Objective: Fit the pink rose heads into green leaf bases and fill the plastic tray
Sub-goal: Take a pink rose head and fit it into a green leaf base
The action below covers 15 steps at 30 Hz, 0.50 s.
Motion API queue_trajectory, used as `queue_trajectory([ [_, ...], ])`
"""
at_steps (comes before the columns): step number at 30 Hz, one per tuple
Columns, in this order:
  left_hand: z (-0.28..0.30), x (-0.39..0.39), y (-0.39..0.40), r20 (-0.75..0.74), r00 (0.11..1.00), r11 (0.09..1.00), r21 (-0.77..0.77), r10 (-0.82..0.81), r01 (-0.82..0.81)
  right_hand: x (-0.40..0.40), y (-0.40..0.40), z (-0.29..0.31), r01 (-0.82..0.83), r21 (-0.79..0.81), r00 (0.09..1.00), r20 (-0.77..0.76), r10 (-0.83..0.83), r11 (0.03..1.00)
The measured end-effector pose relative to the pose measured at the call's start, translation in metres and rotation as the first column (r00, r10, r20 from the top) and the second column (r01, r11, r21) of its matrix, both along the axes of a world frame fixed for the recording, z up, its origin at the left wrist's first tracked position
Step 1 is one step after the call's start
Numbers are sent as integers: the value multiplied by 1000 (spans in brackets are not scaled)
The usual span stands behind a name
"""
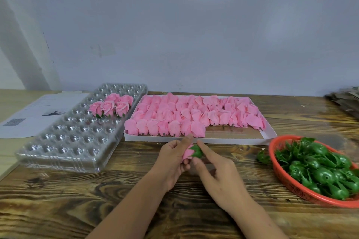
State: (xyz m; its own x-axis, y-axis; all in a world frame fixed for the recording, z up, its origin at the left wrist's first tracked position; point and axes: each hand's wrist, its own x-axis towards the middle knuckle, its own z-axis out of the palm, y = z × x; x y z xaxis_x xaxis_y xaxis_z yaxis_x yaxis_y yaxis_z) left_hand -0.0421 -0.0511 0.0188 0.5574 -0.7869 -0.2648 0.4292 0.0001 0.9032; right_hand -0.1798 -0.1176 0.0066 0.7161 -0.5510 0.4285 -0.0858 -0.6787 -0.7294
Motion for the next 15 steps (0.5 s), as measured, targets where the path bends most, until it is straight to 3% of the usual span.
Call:
queue_trajectory([
  [15, -2, -1, 1, 53, 999, 1000, -19, 14, -13, 6, -4, -1, 26, 309, 985, 152, -77, 951],
])
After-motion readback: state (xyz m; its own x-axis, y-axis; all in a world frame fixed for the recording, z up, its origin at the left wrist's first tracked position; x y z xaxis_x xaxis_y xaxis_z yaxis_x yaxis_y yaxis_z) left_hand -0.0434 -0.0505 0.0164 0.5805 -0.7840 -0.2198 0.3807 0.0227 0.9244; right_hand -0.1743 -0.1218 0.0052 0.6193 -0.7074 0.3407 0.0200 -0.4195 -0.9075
